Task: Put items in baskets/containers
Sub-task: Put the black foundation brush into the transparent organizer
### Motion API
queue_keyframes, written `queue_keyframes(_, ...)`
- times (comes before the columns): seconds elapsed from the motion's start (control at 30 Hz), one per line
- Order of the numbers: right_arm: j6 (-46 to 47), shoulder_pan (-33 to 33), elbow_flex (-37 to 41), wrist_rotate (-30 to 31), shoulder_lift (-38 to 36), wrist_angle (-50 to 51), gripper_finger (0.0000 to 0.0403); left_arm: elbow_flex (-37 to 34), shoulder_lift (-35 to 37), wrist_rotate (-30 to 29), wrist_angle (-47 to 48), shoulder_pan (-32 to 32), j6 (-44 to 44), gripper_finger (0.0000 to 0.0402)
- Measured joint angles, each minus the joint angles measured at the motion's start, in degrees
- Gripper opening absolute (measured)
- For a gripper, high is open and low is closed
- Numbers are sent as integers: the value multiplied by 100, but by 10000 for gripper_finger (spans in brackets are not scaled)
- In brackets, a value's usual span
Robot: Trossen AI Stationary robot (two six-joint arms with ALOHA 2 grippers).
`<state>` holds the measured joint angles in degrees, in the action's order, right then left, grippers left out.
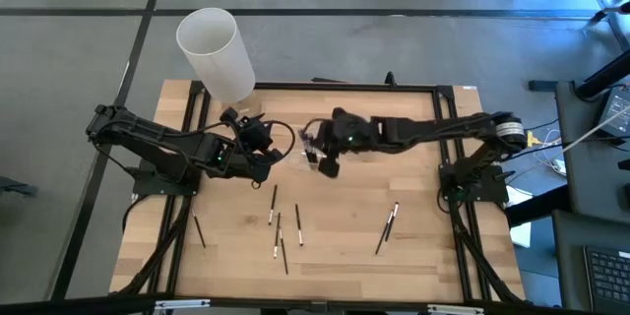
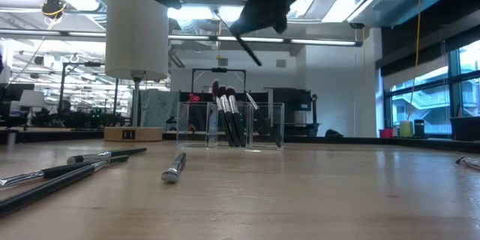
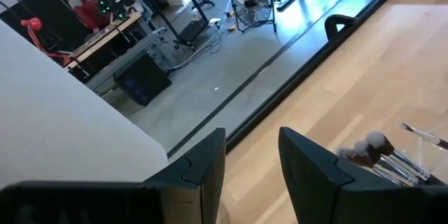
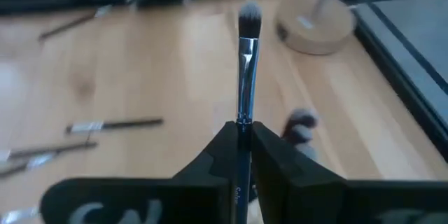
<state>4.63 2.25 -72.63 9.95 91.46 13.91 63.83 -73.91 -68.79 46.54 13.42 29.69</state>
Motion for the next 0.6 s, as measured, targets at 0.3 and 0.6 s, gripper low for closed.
queue_keyframes(0.3, 712, 359, 1446, -6, -37, -1609, 37, 0, 0, 92, 0, -4, -42, 129)
queue_keyframes(0.6, 1095, 397, 1837, -8, -37, -1709, 42, 0, 0, 78, -2, -4, -39, 129)
